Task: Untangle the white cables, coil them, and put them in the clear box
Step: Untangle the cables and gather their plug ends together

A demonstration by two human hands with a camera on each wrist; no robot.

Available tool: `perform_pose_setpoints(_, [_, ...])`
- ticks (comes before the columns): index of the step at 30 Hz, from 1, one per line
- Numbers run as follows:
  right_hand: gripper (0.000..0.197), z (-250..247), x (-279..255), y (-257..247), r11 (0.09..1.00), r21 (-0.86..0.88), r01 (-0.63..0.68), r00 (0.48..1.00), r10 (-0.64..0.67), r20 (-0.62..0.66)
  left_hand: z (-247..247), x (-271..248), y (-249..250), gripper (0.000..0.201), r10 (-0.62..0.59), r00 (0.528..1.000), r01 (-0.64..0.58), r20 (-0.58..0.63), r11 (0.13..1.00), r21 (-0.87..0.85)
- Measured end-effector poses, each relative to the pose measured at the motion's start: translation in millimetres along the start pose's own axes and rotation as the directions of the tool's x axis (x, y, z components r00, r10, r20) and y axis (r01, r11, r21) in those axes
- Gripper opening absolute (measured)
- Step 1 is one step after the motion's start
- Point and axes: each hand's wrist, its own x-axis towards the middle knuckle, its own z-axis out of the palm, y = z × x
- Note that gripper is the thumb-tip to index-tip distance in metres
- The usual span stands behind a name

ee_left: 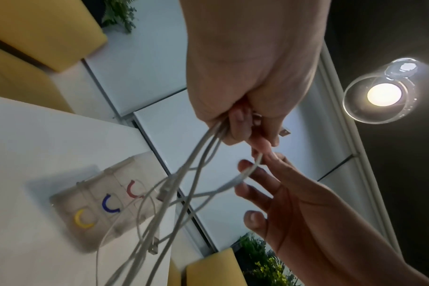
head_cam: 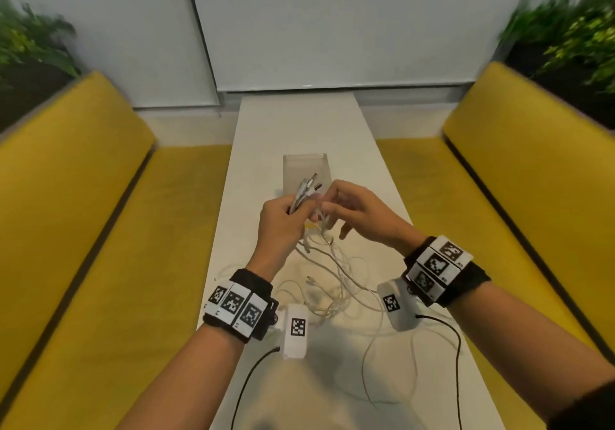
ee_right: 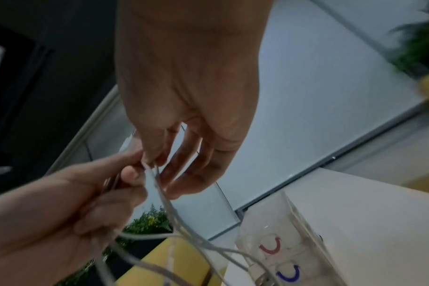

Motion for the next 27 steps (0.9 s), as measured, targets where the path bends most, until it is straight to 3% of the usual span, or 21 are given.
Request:
perform_pose_setpoints(2, [0.023,-5,-1,6,0.995,0.084,-0.061,0.997,0.065,-0.051,-5,-1,0,0.03,-0.031,0.999,0.03,-0.023,0.998,-0.053])
perform_pose_setpoints(5, [0.014,-18,-3,19,0.966,0.226,-0.129,0.947,0.187,-0.261,-21,2,-9,0.028,-0.115,0.993,0.115,-0.033,0.993,-0.027])
perform_pose_setpoints(7, [0.009,-28,-4,20,0.936,0.339,-0.098,0.877,0.242,-0.414,-33,7,-23,0.031,-0.145,0.989,0.149,-0.034,0.969,0.195])
perform_pose_setpoints(10, [0.011,-48,-1,6,0.88,0.473,0.05,0.734,0.289,-0.615,-48,9,-46,0.027,-0.208,0.978,0.194,-0.033,0.824,0.533])
perform_pose_setpoints(12, [0.011,-67,-2,-7,0.874,0.465,0.139,0.612,0.293,-0.735,-58,8,-64,0.026,-0.263,0.964,0.23,-0.041,0.747,0.624])
perform_pose_setpoints(14, [0.012,-83,-4,-19,0.904,0.389,0.178,0.572,0.227,-0.788,-64,5,-77,0.031,-0.293,0.955,0.248,-0.051,0.687,0.683])
perform_pose_setpoints(18, [0.018,-83,-5,-30,0.954,0.278,0.117,0.736,0.105,-0.669,-54,1,-71,0.052,-0.272,0.957,0.262,-0.102,0.658,0.706])
perform_pose_setpoints(22, [0.029,-58,-5,-36,0.975,0.214,0.052,0.853,0.069,-0.518,-34,3,-29,0.039,-0.098,0.995,0.077,-0.001,0.77,0.633])
perform_pose_setpoints(23, [0.028,-50,-5,-38,0.976,0.216,0.042,0.881,0.066,-0.469,-29,3,-17,0.043,-0.08,0.997,0.054,0.023,0.837,0.544])
perform_pose_setpoints(25, [0.024,-32,-6,-39,0.979,0.203,0.018,0.928,0.059,-0.367,-18,0,7,0.045,-0.088,0.994,0.073,0.07,0.977,0.202])
perform_pose_setpoints(27, [0.023,-13,-6,-40,0.986,0.164,0.007,0.961,0.039,-0.275,-9,-5,28,0.04,-0.064,0.986,0.076,0.151,0.994,-0.077])
